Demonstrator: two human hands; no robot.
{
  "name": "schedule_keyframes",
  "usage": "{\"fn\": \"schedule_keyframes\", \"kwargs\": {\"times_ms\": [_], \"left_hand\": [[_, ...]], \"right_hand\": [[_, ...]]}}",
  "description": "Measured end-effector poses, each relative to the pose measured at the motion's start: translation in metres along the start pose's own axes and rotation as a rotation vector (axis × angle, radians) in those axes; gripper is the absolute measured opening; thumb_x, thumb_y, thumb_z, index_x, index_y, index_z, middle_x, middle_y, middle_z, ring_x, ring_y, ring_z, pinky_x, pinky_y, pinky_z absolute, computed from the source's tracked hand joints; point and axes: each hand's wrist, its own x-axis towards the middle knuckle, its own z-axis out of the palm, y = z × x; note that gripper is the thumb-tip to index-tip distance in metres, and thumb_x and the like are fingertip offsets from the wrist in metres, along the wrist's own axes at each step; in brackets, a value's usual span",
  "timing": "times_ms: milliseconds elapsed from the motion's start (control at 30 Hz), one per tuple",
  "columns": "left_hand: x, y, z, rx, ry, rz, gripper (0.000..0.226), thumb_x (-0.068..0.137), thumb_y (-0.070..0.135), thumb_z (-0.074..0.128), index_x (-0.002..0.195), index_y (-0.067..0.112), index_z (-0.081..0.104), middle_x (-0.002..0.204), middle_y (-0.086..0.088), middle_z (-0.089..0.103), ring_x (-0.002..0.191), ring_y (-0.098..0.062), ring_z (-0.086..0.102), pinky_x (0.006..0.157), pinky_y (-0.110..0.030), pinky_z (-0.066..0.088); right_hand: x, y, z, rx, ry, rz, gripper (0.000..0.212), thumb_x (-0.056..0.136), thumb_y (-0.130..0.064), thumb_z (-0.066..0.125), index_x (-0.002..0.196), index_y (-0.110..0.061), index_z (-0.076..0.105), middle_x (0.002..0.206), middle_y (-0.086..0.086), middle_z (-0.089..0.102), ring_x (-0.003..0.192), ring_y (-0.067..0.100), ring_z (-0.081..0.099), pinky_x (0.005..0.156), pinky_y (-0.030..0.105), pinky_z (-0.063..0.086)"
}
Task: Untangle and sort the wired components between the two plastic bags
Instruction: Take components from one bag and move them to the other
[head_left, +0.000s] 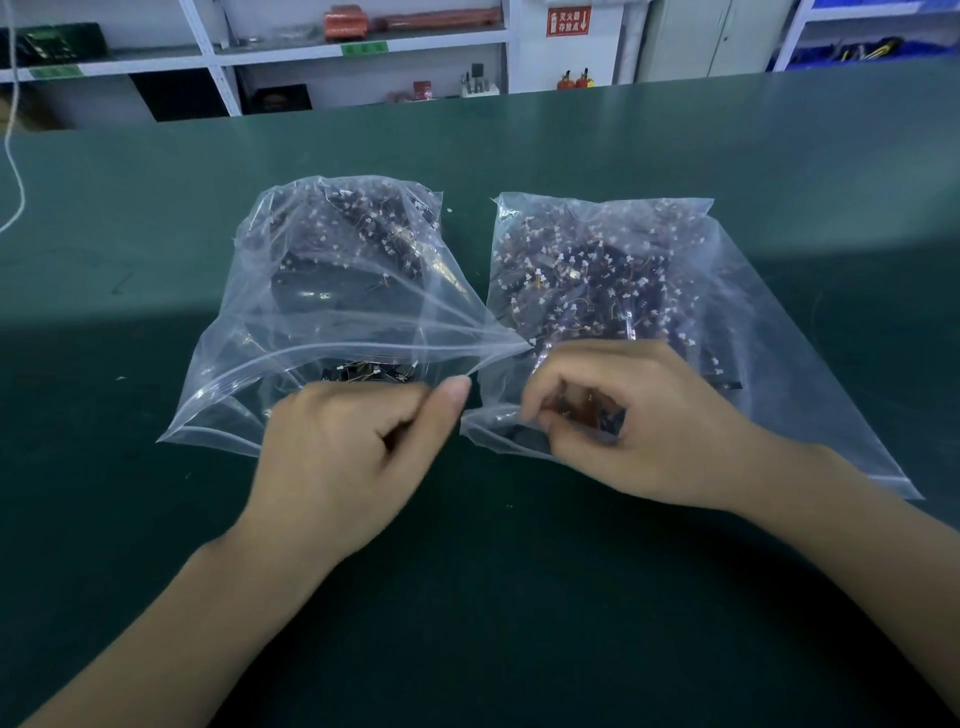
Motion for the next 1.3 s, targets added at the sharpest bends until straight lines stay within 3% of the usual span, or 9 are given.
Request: {"fn": "schedule_keyframes", "kwargs": {"times_ms": [67,267,367,467,600,767,867,1033,1300], "left_hand": [[0.002,-0.008,-0.004,0.19,-0.01,-0.034,0.055,0.104,0.05,0.054,0.063,0.025,0.031,0.048,0.006,0.027,0.046,-0.019,0.033,0.051,-0.029,0.029],[0.003,-0.022,-0.009,0.296,-0.069,-0.06,0.01,0.098,0.042,0.064,0.099,0.033,0.062,0.052,0.013,0.04,0.048,-0.026,0.048,0.053,-0.035,0.045],[0.004,-0.023,-0.011,0.32,-0.132,-0.113,0.019,0.096,0.048,0.063,0.112,0.04,0.068,0.06,0.009,0.057,0.06,-0.034,0.063,0.059,-0.041,0.054],[0.004,-0.024,-0.011,0.294,-0.136,-0.169,0.019,0.094,0.053,0.064,0.107,0.042,0.074,0.064,0.013,0.061,0.067,-0.031,0.068,0.063,-0.04,0.055],[0.005,-0.021,-0.01,0.255,-0.069,-0.137,0.004,0.09,0.041,0.074,0.09,0.037,0.074,0.053,0.017,0.045,0.052,-0.022,0.053,0.056,-0.035,0.05],[0.005,-0.019,-0.01,0.161,0.03,-0.042,0.012,0.097,0.034,0.074,0.085,0.032,0.073,0.051,0.01,0.04,0.047,-0.01,0.045,0.048,-0.033,0.048],[0.003,-0.012,-0.009,0.05,0.098,0.032,0.016,0.099,0.033,0.069,0.086,0.026,0.074,0.053,0.01,0.038,0.048,-0.007,0.042,0.047,-0.031,0.042],[-0.002,0.003,-0.005,-0.098,0.09,0.106,0.016,0.101,0.03,0.07,0.088,0.022,0.073,0.057,0.014,0.036,0.051,0.0,0.037,0.05,-0.022,0.034],[-0.005,0.012,0.0,-0.151,0.038,0.126,0.015,0.099,0.026,0.07,0.088,0.018,0.076,0.058,0.015,0.034,0.05,0.0,0.034,0.051,-0.02,0.032]], "right_hand": [[-0.001,-0.001,0.0,-0.012,-0.028,-0.006,0.021,0.084,0.0,0.076,0.094,-0.018,0.075,0.084,-0.027,0.056,0.071,0.006,0.06,0.068,0.011,0.041],[-0.002,0.0,0.0,-0.037,-0.049,0.0,0.021,0.084,-0.003,0.075,0.095,-0.021,0.075,0.085,-0.022,0.061,0.069,0.007,0.059,0.068,0.014,0.043],[-0.003,0.0,0.0,-0.049,-0.057,-0.006,0.021,0.084,-0.003,0.075,0.095,-0.021,0.075,0.083,-0.027,0.056,0.069,0.003,0.057,0.068,0.012,0.041],[-0.003,0.0,0.0,-0.063,-0.064,-0.004,0.02,0.085,-0.004,0.075,0.095,-0.021,0.075,0.082,-0.029,0.053,0.069,0.002,0.057,0.068,0.012,0.041],[-0.003,-0.002,-0.001,-0.077,-0.073,0.002,0.018,0.085,-0.007,0.076,0.095,-0.021,0.075,0.081,-0.028,0.054,0.067,0.006,0.056,0.067,0.014,0.043],[-0.002,-0.002,-0.001,-0.071,-0.041,0.012,0.008,0.09,-0.014,0.076,0.092,-0.022,0.073,0.084,-0.022,0.063,0.07,0.002,0.059,0.068,0.011,0.042],[-0.001,-0.002,0.001,-0.034,0.02,0.059,0.002,0.098,-0.02,0.072,0.098,-0.022,0.072,0.082,-0.023,0.061,0.065,0.008,0.061,0.064,0.012,0.041],[0.0,-0.003,0.003,0.074,0.133,0.129,0.025,0.099,-0.041,0.069,0.116,-0.022,0.071,0.084,-0.011,0.067,0.061,0.016,0.06,0.061,0.012,0.04],[-0.001,-0.006,0.006,0.115,0.113,0.03,0.01,0.1,-0.021,0.073,0.096,-0.012,0.077,0.086,-0.01,0.065,0.064,0.017,0.056,0.064,0.017,0.041]]}}
